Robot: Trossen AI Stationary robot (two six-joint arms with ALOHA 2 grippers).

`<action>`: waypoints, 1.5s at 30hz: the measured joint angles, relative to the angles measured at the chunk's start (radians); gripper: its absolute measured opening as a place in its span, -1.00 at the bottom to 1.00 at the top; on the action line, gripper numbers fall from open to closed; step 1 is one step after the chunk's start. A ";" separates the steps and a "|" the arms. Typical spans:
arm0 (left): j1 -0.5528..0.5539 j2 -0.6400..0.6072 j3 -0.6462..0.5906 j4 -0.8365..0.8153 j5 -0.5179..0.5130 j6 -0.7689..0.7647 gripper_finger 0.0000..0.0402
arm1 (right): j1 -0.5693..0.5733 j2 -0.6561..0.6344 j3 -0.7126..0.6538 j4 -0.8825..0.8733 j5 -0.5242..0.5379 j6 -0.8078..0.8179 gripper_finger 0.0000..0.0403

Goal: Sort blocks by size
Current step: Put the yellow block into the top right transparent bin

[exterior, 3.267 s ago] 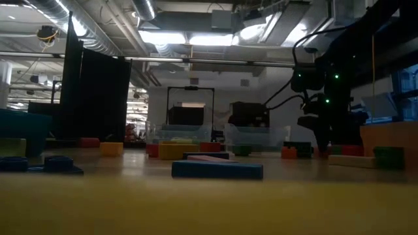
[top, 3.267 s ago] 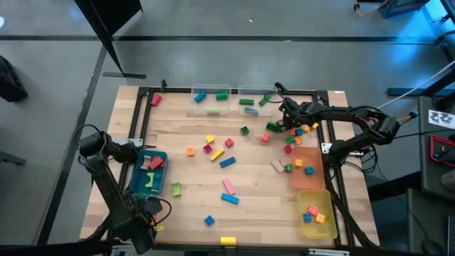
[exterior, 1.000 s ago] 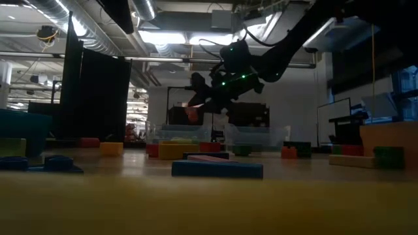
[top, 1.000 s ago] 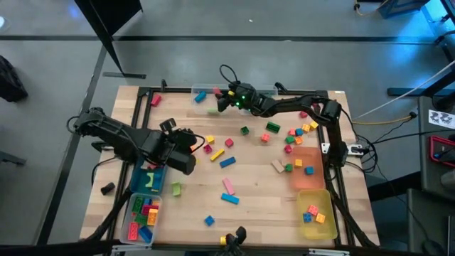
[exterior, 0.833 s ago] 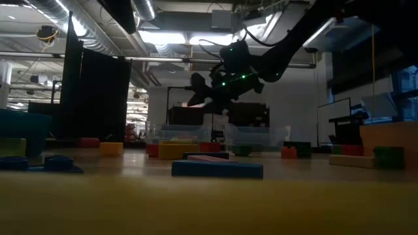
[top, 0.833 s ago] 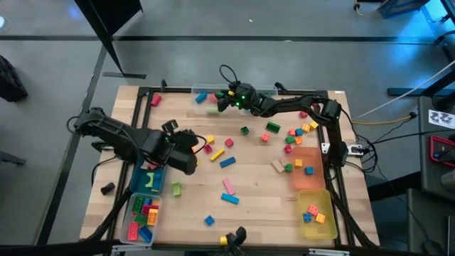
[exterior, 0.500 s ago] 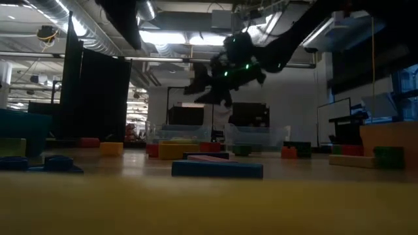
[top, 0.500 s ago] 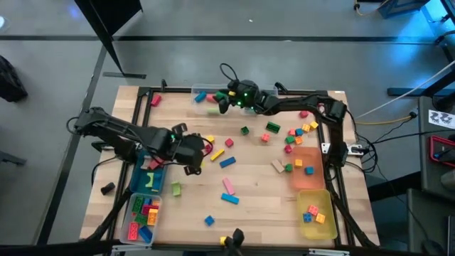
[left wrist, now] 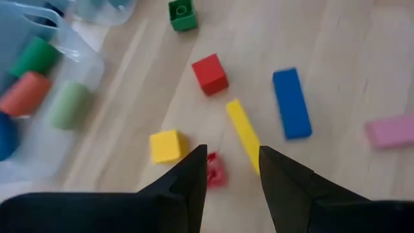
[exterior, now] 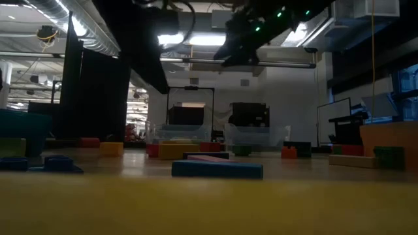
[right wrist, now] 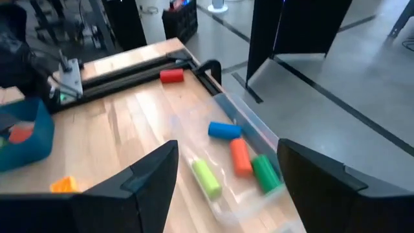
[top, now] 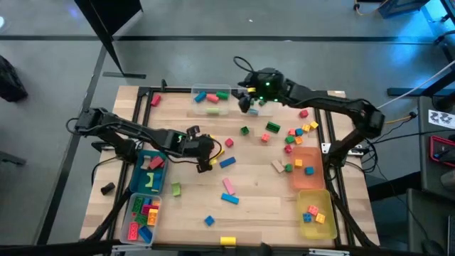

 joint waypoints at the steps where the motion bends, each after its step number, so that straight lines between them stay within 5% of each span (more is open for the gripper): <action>1: 0.011 0.000 -0.010 0.031 0.018 -0.010 -0.34 | 0.000 -0.020 0.000 -0.026 0.002 -0.002 0.31; 9: 0.060 0.025 -0.092 0.259 0.067 -0.009 -0.13 | 0.000 -0.136 0.000 -0.276 0.004 -0.003 0.31; 18: 0.060 0.156 -0.124 0.375 0.068 0.044 -0.11 | 0.002 -0.214 0.000 -0.526 0.028 -0.029 0.31; 31: 0.064 0.313 -0.123 0.438 0.067 0.092 -0.11 | 0.049 -0.229 -0.001 -0.595 0.062 -0.028 0.31; 35: 0.073 0.330 -0.121 0.445 0.071 0.092 -0.25 | 0.084 -0.229 -0.001 -0.602 0.061 -0.028 0.31; 41: 0.078 0.334 -0.122 0.480 0.075 0.118 -0.77 | 0.175 -0.229 -0.003 -0.630 0.056 -0.027 0.31; 45: 0.081 0.335 -0.097 0.495 0.093 0.149 -0.79 | 0.252 -0.228 -0.011 -0.668 0.054 -0.026 0.31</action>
